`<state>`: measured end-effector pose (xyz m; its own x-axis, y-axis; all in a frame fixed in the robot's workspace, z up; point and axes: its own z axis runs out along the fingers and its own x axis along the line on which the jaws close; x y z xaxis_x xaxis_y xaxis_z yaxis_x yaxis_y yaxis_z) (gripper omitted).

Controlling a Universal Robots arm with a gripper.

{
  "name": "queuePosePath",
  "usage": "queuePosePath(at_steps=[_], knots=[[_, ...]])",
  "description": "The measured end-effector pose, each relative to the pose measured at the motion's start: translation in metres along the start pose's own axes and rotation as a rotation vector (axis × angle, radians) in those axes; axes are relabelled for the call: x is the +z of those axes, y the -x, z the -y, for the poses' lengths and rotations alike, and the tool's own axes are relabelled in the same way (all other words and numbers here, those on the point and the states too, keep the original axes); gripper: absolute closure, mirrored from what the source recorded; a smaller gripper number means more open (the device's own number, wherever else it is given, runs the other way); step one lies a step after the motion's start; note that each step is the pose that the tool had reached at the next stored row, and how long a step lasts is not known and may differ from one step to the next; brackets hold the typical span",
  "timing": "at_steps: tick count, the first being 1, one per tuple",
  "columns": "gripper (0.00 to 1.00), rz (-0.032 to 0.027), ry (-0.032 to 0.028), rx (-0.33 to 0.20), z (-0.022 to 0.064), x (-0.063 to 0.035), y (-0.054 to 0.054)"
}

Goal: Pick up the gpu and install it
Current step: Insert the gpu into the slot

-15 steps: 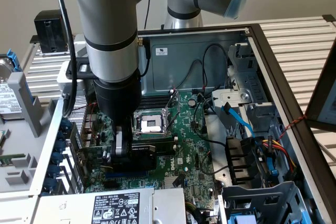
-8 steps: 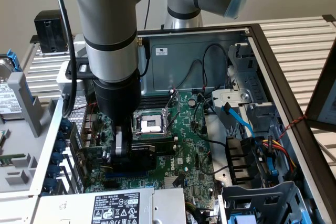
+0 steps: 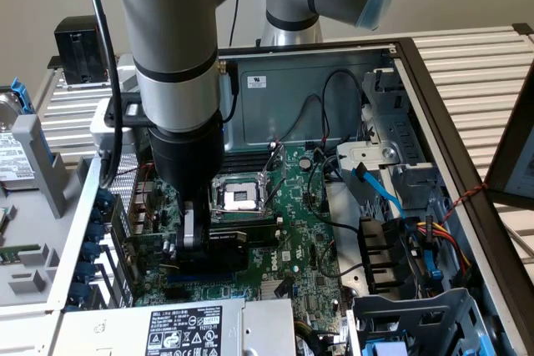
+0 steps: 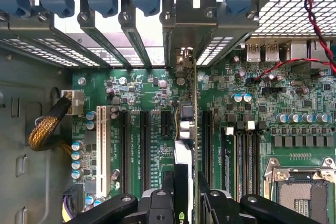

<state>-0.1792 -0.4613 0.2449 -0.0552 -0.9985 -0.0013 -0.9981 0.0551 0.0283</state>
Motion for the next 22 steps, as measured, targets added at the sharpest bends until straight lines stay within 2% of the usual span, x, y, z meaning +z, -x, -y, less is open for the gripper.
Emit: queuePosePath(at_steps=[22], knots=[[0.73, -0.0001, -0.0001, 0.000, -0.0001, 0.0010, 0.0000]])
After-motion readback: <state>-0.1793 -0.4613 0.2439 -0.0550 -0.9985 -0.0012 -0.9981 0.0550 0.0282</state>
